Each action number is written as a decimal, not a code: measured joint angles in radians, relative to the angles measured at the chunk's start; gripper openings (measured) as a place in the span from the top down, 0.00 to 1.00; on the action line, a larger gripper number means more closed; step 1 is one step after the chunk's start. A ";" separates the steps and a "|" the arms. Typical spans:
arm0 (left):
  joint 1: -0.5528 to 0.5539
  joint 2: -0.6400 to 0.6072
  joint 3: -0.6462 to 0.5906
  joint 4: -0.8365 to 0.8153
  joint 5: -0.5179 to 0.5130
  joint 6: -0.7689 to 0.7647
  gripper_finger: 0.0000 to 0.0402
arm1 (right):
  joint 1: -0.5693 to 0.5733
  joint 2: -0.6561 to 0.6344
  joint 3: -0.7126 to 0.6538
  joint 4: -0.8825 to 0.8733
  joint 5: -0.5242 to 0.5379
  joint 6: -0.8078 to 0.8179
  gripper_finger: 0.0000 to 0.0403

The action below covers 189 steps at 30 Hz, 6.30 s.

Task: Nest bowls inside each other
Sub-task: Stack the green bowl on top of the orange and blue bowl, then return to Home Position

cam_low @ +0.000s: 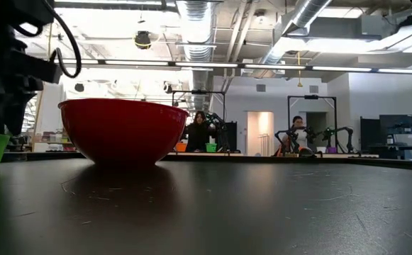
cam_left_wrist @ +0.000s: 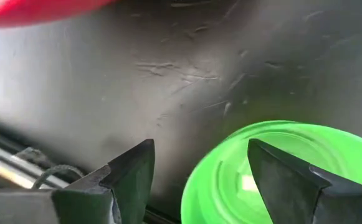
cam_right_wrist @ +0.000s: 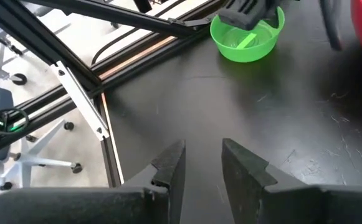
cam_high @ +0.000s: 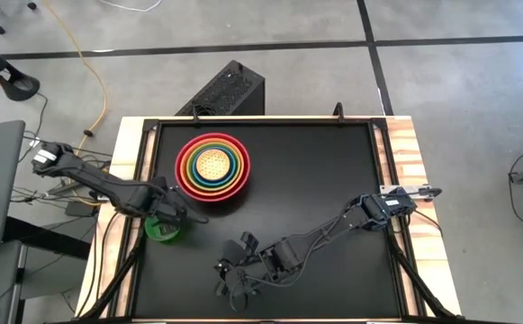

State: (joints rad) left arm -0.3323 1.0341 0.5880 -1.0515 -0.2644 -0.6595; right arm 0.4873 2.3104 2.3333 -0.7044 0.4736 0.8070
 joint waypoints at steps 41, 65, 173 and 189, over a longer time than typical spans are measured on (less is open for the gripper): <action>-0.015 0.224 0.361 0.288 0.187 -0.171 1.00 | 0.069 0.002 0.024 -0.026 -0.135 -0.435 0.69; -0.006 0.355 0.455 0.482 0.269 0.017 1.00 | -0.046 -0.002 0.003 -0.305 -0.256 -0.743 0.41; 0.225 -0.445 0.160 0.696 -0.263 0.332 0.78 | -0.620 0.134 0.000 -0.036 -0.493 -1.088 0.91; 0.225 -0.446 0.160 0.681 -0.262 0.337 0.78 | -0.634 0.095 0.024 -0.099 -0.497 -1.006 0.54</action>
State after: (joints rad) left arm -0.1074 0.5884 0.7483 -0.3710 -0.5262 -0.3225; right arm -0.1467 2.4050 2.3573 -0.8029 -0.0236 -0.1991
